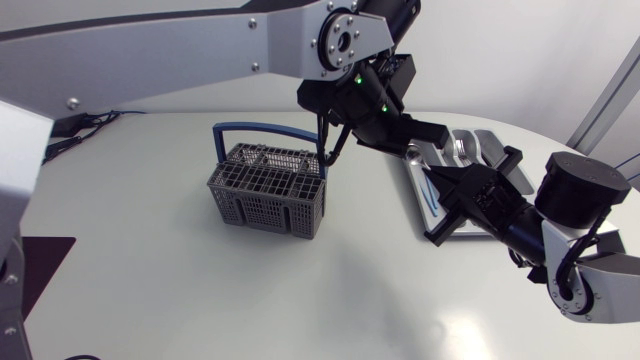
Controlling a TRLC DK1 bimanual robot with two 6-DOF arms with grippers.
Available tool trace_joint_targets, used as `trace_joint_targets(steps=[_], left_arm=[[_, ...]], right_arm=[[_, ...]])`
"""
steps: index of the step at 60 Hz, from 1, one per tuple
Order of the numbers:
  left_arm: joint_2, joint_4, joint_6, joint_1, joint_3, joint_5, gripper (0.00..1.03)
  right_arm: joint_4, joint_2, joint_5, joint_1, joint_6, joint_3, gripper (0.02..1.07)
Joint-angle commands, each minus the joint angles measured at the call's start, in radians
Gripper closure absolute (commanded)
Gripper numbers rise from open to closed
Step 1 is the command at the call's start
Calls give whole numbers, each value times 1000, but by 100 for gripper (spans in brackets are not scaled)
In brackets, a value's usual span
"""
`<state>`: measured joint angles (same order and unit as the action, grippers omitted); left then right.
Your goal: Unload the cutlery basket into the drawer organizer.
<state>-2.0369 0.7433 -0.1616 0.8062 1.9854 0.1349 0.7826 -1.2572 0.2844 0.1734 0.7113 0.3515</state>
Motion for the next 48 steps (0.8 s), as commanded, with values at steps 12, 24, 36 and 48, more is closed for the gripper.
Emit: trace_joint_targets(steps=[12, 24, 36, 48], left_arm=[[0, -5, -24, -9, 44, 9, 61], [44, -71, -3, -30, 24, -20, 5], [90, -147, 66, -84, -7, -93, 4], [126, -217, 152, -150, -68, -135, 5]], right_arm=[[-5, -16, 15, -14, 13, 6, 101], [-20, -16, 70, -52, 16, 6, 101], [-95, -54, 236, -198, 34, 52, 101], [-269, -137, 417, -351, 177, 159, 101]])
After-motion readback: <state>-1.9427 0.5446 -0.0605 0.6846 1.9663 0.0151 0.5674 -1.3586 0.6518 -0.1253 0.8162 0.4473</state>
